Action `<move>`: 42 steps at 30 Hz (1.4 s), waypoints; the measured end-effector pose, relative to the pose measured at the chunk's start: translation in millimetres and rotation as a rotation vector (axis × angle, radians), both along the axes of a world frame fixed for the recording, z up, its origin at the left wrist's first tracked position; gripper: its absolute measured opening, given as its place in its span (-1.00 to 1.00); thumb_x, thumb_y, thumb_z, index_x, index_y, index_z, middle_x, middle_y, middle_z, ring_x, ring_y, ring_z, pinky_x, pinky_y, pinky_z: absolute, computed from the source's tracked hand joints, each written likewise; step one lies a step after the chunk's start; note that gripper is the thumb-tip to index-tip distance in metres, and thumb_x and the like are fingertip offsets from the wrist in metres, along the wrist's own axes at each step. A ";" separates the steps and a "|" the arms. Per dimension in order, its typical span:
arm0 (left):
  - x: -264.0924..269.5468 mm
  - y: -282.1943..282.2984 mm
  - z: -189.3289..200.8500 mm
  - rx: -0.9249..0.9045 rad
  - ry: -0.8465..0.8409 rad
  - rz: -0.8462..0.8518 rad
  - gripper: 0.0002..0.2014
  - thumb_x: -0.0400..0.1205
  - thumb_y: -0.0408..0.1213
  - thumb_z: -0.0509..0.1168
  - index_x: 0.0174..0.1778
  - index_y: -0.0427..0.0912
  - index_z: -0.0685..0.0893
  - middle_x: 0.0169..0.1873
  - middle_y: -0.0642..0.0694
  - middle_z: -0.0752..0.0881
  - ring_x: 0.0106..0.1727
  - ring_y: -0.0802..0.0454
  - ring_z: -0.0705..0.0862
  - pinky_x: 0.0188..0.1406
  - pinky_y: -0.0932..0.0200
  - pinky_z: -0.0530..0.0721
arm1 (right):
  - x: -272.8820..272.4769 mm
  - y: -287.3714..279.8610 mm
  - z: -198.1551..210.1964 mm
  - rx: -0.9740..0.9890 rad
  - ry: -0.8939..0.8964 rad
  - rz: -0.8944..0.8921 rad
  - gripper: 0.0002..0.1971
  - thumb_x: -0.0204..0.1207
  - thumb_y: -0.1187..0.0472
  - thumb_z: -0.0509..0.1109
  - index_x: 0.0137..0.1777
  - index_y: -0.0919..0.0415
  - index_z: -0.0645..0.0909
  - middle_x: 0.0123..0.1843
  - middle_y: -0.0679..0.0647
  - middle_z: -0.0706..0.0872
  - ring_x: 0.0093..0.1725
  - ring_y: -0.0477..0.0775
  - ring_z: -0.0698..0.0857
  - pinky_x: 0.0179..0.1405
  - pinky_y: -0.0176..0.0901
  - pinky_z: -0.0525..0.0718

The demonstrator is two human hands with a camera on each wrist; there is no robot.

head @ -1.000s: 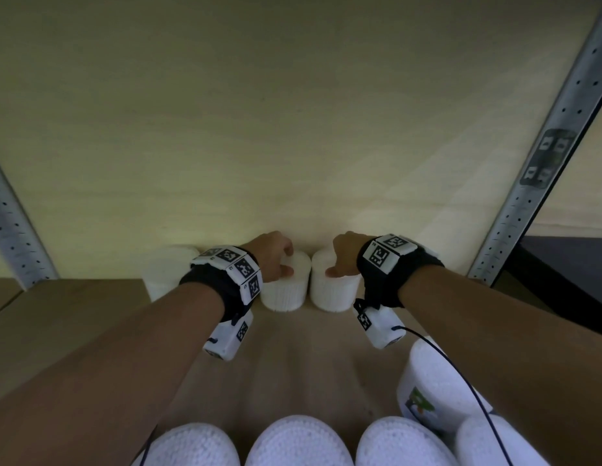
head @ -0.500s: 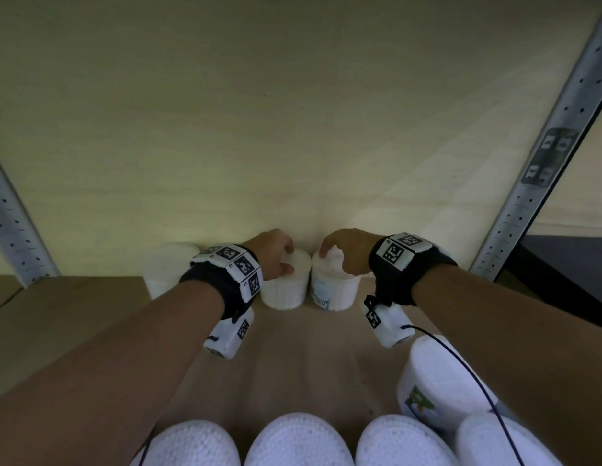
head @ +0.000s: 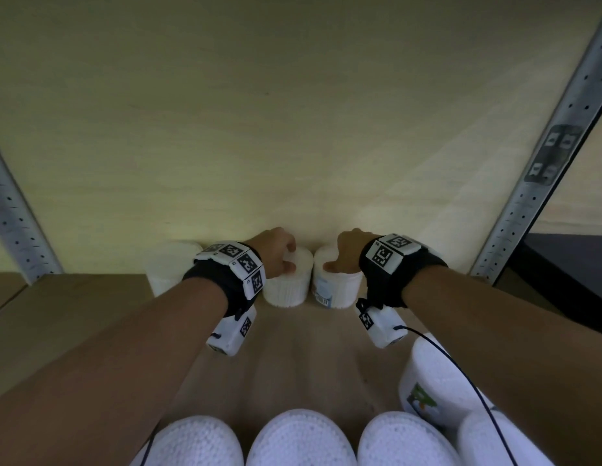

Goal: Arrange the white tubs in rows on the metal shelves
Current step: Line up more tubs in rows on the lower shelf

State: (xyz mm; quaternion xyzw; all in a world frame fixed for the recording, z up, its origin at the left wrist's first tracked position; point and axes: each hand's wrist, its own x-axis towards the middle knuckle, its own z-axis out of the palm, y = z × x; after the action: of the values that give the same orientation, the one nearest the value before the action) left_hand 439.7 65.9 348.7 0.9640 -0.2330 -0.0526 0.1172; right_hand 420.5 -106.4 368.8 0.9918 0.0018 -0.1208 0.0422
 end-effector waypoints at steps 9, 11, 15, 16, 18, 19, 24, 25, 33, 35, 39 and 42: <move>-1.1 0.0 1.4 -0.002 -0.009 -0.011 -0.54 0.63 -0.16 0.32 0.43 -0.25 0.49 0.40 -0.23 0.45 0.39 -0.18 0.51 0.37 0.03 0.48 | -0.5 -3.6 9.7 0.051 0.064 0.064 -0.38 0.50 0.17 0.45 0.54 0.21 0.34 0.57 0.16 0.38 0.53 0.22 0.42 0.46 0.00 0.44; -1.5 -0.7 1.5 -0.004 -0.012 -0.013 -0.54 0.63 -0.17 0.32 0.43 -0.25 0.49 0.40 -0.23 0.45 0.39 -0.18 0.51 0.37 0.03 0.47 | -3.5 -3.8 13.4 0.087 0.074 0.096 -0.41 0.52 0.33 0.38 0.56 0.20 0.35 0.61 0.16 0.33 0.57 0.20 0.37 0.46 -0.03 0.42; -1.8 -0.8 1.3 -0.005 -0.008 -0.009 -0.54 0.63 -0.18 0.32 0.43 -0.26 0.49 0.40 -0.24 0.46 0.40 -0.18 0.51 0.38 0.04 0.46 | -8.2 -5.2 16.7 0.130 0.061 0.163 -0.43 0.51 0.50 0.25 0.52 0.17 0.42 0.62 0.15 0.32 0.57 0.20 0.38 0.36 -0.04 0.49; -1.7 -0.7 1.2 -0.005 -0.006 -0.007 -0.54 0.63 -0.18 0.32 0.42 -0.26 0.49 0.40 -0.24 0.45 0.40 -0.18 0.50 0.38 0.03 0.46 | -9.5 -5.2 17.2 0.134 0.056 0.180 -0.44 0.51 0.51 0.24 0.51 0.16 0.44 0.61 0.15 0.33 0.56 0.20 0.40 0.30 -0.07 0.50; -1.6 -0.9 1.2 -0.005 -0.005 -0.003 -0.54 0.63 -0.17 0.33 0.42 -0.25 0.50 0.40 -0.24 0.45 0.40 -0.19 0.50 0.38 0.03 0.47 | -11.0 -6.0 17.9 0.132 0.052 0.203 -0.44 0.52 0.53 0.20 0.50 0.13 0.46 0.59 0.15 0.36 0.52 0.21 0.43 0.20 -0.11 0.50; -1.5 -1.0 1.2 -0.004 -0.007 -0.003 -0.55 0.63 -0.18 0.33 0.41 -0.25 0.50 0.39 -0.24 0.46 0.39 -0.19 0.51 0.38 0.02 0.47 | -11.5 -6.3 17.9 0.129 0.046 0.215 -0.43 0.52 0.53 0.19 0.50 0.11 0.46 0.58 0.16 0.37 0.51 0.22 0.44 0.18 -0.10 0.50; -0.8 -1.1 1.0 -0.003 -0.012 -0.004 -0.55 0.62 -0.18 0.33 0.41 -0.26 0.50 0.39 -0.23 0.46 0.38 -0.19 0.51 0.37 0.03 0.47 | -11.8 -9.8 15.2 0.134 0.030 0.270 -0.38 0.45 0.58 0.21 0.46 0.08 0.49 0.51 0.16 0.47 0.47 0.20 0.49 0.31 0.01 0.57; -1.0 -1.0 1.0 -0.004 -0.012 -0.005 -0.55 0.62 -0.18 0.33 0.41 -0.25 0.50 0.39 -0.24 0.46 0.38 -0.19 0.51 0.37 0.03 0.48 | -11.7 -10.3 15.0 0.138 0.027 0.276 -0.37 0.44 0.58 0.22 0.46 0.08 0.50 0.50 0.16 0.49 0.47 0.19 0.49 0.34 0.04 0.57; -1.6 -1.2 0.6 -0.001 -0.015 -0.003 -0.54 0.62 -0.17 0.33 0.42 -0.24 0.50 0.40 -0.23 0.46 0.40 -0.18 0.51 0.36 0.03 0.47 | -11.0 -7.2 13.7 0.132 0.019 0.267 -0.45 0.49 0.49 0.26 0.46 0.10 0.51 0.50 0.21 0.35 0.48 0.29 0.44 0.39 0.03 0.53; -1.4 -1.3 0.8 -0.002 -0.012 -0.002 -0.54 0.62 -0.18 0.33 0.42 -0.24 0.50 0.40 -0.23 0.46 0.40 -0.18 0.51 0.37 0.02 0.48 | -11.7 -7.3 15.6 0.123 0.043 0.241 -0.47 0.56 0.43 0.24 0.52 0.09 0.45 0.56 0.22 0.31 0.51 0.28 0.41 0.35 -0.03 0.49; -0.7 -1.1 1.0 0.001 -0.005 0.000 -0.55 0.62 -0.18 0.33 0.41 -0.25 0.51 0.38 -0.23 0.46 0.38 -0.19 0.52 0.36 0.01 0.49 | -11.0 -7.1 14.9 0.102 0.073 0.203 -0.46 0.60 0.27 0.33 0.57 0.12 0.34 0.61 0.14 0.32 0.56 0.18 0.38 0.42 -0.09 0.41; -0.2 -0.4 0.4 -0.005 0.010 -0.011 -0.57 0.62 -0.21 0.34 0.40 -0.23 0.51 0.40 -0.22 0.47 0.39 -0.18 0.51 0.39 0.03 0.48 | -6.6 -8.4 11.1 0.053 0.056 0.165 -0.44 0.55 0.21 0.39 0.54 0.13 0.35 0.56 0.15 0.39 0.50 0.19 0.45 0.42 -0.03 0.48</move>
State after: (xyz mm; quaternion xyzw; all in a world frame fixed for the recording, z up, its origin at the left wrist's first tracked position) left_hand 439.5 65.5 349.2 0.9621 -0.2380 -0.0574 0.1204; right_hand 413.9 -114.8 379.9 0.9852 0.0881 -0.1445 0.0257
